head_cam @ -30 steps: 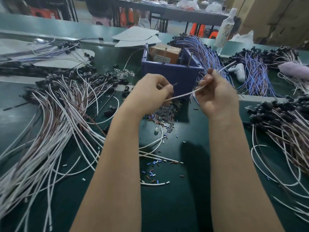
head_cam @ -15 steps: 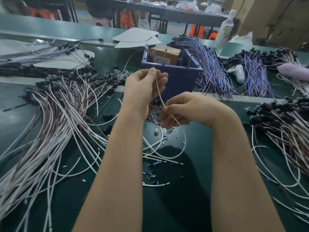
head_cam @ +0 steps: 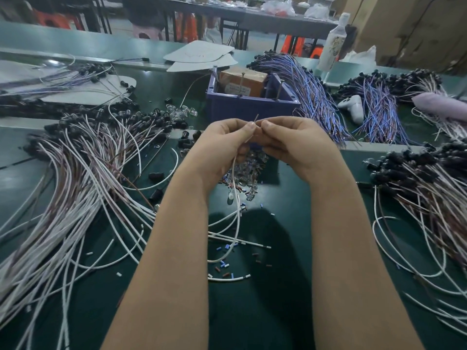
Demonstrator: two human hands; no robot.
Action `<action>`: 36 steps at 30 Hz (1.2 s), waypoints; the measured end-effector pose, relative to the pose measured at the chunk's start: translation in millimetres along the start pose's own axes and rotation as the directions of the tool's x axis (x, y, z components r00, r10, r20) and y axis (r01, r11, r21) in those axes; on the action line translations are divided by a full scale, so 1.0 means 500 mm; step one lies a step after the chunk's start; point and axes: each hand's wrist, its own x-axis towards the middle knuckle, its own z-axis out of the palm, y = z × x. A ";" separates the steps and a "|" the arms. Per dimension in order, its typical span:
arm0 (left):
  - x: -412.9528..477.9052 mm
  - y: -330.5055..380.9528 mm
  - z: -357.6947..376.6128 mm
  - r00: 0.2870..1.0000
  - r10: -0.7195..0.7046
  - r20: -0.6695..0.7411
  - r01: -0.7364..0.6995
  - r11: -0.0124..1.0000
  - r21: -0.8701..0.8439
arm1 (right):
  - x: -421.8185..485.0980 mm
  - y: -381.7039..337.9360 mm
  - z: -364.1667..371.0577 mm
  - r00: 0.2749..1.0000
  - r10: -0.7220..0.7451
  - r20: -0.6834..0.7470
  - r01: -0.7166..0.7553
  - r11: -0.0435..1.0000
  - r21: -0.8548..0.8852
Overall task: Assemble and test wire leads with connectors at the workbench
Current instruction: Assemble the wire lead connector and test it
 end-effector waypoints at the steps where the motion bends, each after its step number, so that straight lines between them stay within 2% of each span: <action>1: 0.000 -0.001 -0.001 1.000 0.004 0.002 -0.004 1.000 0.012 | 0.000 0.001 -0.001 1.000 0.009 0.005 -0.009 1.000 0.009; 5: 0.003 -0.006 -0.002 1.000 0.017 0.013 -0.018 0.997 0.080 | 0.000 0.007 -0.003 0.999 0.041 0.033 -0.040 0.999 -0.016; 7: 0.003 -0.007 -0.001 1.000 0.013 0.015 -0.015 0.995 0.103 | 0.003 0.009 -0.001 1.000 0.022 0.001 -0.022 0.998 -0.054; 15: 0.001 -0.013 0.006 0.997 0.009 0.076 -0.016 0.996 0.091 | 0.028 0.025 0.005 0.961 -0.068 -0.269 0.051 0.996 -0.068; 17: 0.002 -0.016 0.004 0.998 -0.002 0.057 -0.003 0.997 0.079 | 0.029 0.029 -0.010 0.923 -0.067 -0.380 0.048 0.997 -0.061; 19: 0.006 -0.017 -0.002 1.000 -0.010 -0.010 0.010 1.000 0.027 | 0.024 0.038 -0.036 0.896 -0.087 -0.436 0.012 0.985 -0.171; 21: 0.010 -0.016 -0.008 0.995 -0.010 -0.101 0.009 1.000 -0.011 | 0.019 0.045 -0.043 0.920 -0.080 -0.384 -0.059 0.939 -0.338; 22: 0.012 -0.016 -0.007 0.991 -0.004 -0.133 0.002 1.000 -0.013 | 0.017 0.044 -0.036 0.941 -0.044 -0.335 -0.081 0.933 -0.350; 24: 0.012 -0.015 -0.002 0.984 0.027 -0.176 -0.031 0.999 -0.016 | 0.011 0.032 -0.010 0.981 0.038 -0.190 -0.087 0.963 -0.256; 26: 0.010 -0.013 0.000 0.974 0.065 -0.217 -0.076 0.996 -0.044 | 0.005 0.017 0.013 0.998 0.063 0.017 -0.059 0.981 -0.183; 29: 0.005 -0.005 -0.001 0.970 0.068 -0.235 -0.102 0.986 -0.133 | -0.001 0.012 0.039 0.958 0.045 0.284 -0.044 0.999 -0.012; 33: 0.004 -0.001 -0.003 0.964 0.095 -0.250 -0.129 0.984 -0.122 | 0.003 0.023 0.071 0.952 0.026 0.305 -0.069 0.989 0.133; 36: 0.007 -0.004 -0.003 0.964 0.089 -0.250 -0.121 0.986 -0.117 | 0.009 0.031 0.075 0.974 -0.029 0.225 0.020 0.999 0.044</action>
